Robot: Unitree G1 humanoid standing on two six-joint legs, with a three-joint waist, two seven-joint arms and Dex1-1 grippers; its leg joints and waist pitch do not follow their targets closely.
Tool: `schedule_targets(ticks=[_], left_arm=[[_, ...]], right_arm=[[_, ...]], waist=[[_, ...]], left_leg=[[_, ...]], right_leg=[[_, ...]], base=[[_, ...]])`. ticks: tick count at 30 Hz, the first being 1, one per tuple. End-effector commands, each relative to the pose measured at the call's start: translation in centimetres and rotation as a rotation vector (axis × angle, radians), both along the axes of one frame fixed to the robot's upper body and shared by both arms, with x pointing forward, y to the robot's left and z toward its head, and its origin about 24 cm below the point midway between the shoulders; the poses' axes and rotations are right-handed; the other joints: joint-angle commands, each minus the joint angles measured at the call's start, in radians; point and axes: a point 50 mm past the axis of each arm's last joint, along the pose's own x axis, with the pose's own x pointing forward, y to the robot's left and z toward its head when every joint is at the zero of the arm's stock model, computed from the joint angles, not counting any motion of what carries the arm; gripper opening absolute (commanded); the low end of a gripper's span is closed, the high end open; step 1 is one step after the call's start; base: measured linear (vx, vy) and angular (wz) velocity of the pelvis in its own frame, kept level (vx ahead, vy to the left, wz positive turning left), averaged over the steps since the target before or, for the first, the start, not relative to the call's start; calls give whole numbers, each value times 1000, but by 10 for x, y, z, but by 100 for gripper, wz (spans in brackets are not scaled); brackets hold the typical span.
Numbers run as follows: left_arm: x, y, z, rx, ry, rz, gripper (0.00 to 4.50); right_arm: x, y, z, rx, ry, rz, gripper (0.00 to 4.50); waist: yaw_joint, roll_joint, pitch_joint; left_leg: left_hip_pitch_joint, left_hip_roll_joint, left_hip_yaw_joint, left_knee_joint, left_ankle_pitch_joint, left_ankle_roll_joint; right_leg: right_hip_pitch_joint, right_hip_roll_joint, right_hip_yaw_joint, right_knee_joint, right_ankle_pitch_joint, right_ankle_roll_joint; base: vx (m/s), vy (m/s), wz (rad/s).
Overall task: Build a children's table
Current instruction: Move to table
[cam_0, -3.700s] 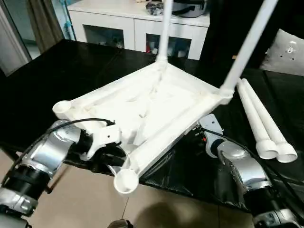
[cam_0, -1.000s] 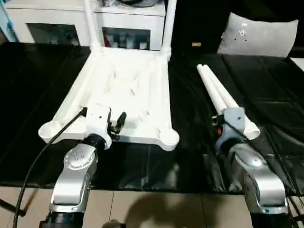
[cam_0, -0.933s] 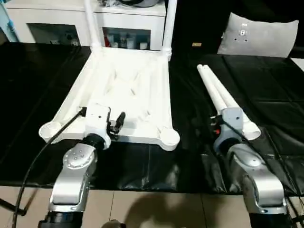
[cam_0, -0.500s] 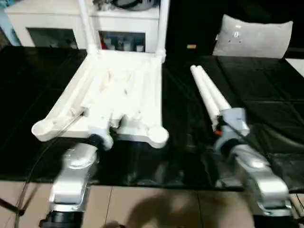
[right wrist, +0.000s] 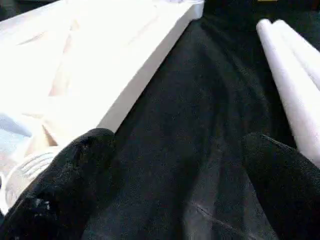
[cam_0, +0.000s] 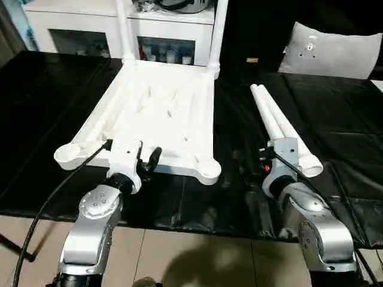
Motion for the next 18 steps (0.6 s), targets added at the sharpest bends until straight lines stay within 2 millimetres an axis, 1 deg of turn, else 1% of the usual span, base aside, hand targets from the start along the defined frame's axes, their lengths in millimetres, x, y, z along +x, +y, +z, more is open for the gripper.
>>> schedule_targets(ticks=[1, 2, 3, 4, 5, 6, 7, 8, 9, 10, 11, 12, 13, 14, 15, 16, 17, 18], left_arm=[[-1, -4, 0, -4, -3, -7, 283], [-3, -4, -1, -12, 3, -1, 283], [-4, -4, -1, -13, 7, 3, 283], [-5, -4, -2, -14, 12, 8, 283], [-6, -2, -3, -16, 18, 20, 283], [-6, 0, -4, -21, 28, 39, 283], [-6, 0, -4, -21, 29, 41, 283], [-6, 0, -5, -20, 29, 38, 283], [-5, -1, -3, -21, 20, 22, 283], [-5, -2, -2, -32, 15, 13, 283], [-5, -3, -1, -37, 14, 11, 283], [-5, -4, 0, -37, 6, 1, 283], [-5, -6, 1, -38, -3, -9, 283], [-4, -7, 2, -43, -10, -19, 283], [-5, -8, 2, -51, -12, -21, 283], [-5, -9, 2, -70, -12, -20, 283], [-5, -9, 2, -70, -12, -20, 283], [-5, -8, -1, -50, 1, 3, 283]], right_arm=[[-3, -1, 4, -33, -30, 26, 450], [-4, -1, 4, -32, -33, 26, 450], [-5, -3, 4, -43, -35, 18, 450], [-5, -5, 4, -67, -38, 4, 450], [-6, -6, 4, -54, -45, 13, 450], [-6, -7, 6, -21, -67, 23, 450], [-6, -7, 7, -15, -72, 21, 450], [-6, -9, 8, -19, -65, 9, 450], [-7, -11, 7, -55, -50, 16, 450], [-7, -12, 7, -52, -59, 18, 450], [-7, -12, 8, -46, -64, 15, 450], [-7, -11, 8, -27, -67, 25, 450], [-7, -10, 8, -19, -70, 28, 450], [-6, -10, 8, -18, -76, 17, 450], [-5, -10, 8, -20, -79, 8, 450], [-4, -11, 8, -24, -82, -9, 450], [-4, -11, 8, -24, -82, -9, 450], [-2, -9, 7, -32, -65, -24, 450]], waist=[[-28, 32, -60], [-33, 26, -56], [-34, 14, -51], [-43, -3, -57], [-21, -57, -67], [6, -64, -69], [21, -61, -55], [25, -67, -50], [27, -60, -47], [24, -36, -46], [24, -22, -45], [26, -8, -54], [18, 0, -55], [18, 0, -57], [12, 4, -51], [13, -1, -44], [14, -5, -39], [17, -16, -34]], left_leg=[[68, 248, -136, -165, -327, 19], [64, 256, -139, -176, -330, 55], [61, 248, -128, -184, -336, 114], [43, 177, -97, -149, -324, 180], [-19, -40, 22, 44, -252, 183], [-33, -62, 19, 113, -195, 165], [-55, -52, 1, 102, -60, 92], [-59, -55, -4, 88, -44, 69], [-43, -46, -15, 59, -66, 62], [-29, -26, -30, 27, -95, 78], [-16, -10, -37, 8, -105, 82], [-7, 12, -49, -16, -130, 83], [18, 55, -62, -37, -184, 87], [22, 73, -70, -47, -203, 92], [25, 98, -75, -67, -258, 92], [29, 91, -66, -67, -307, 70], [33, 74, -55, -60, -320, 56], [38, 40, -31, -47, -283, 43]], right_leg=[[-10, -74, 31, 38, -102, -38], [-14, -77, 36, 64, -119, -31], [-34, -83, 54, 91, -118, -49], [-16, -104, 82, 54, -62, -124], [19, -121, 117, -85, -78, -218], [40, -170, 136, -99, -167, -196], [33, -167, 137, -97, -354, 14], [35, -152, 133, -97, -420, 137], [30, -146, 142, -109, -527, 288], [32, -148, 129, -120, -534, 282], [32, -146, 115, -127, -526, 249], [26, -105, 85, -118, -481, 213], [24, -111, 67, -116, -420, 144], [29, -118, 64, -110, -374, 109], [32, -132, 59, -108, -346, 47], [31, -148, 64, -117, -394, 15], [27, -153, 64, -127, -451, 11], [30, -154, 56, -150, -589, 33]], base=[[0, 0, 0], [-1, -74, 5], [3, -132, 4], [3, -132, 4], [-8, -174, -3], [-24, -178, -10], [-24, -178, -10], [-36, -170, -9], [-42, -135, -6], [-42, -135, -6], [-44, -82, -8], [0, 0, 0], [0, 0, 0], [0, 0, 0], [0, 0, 0], [0, 0, 0], [0, 0, 0], [0, 0, 0]])
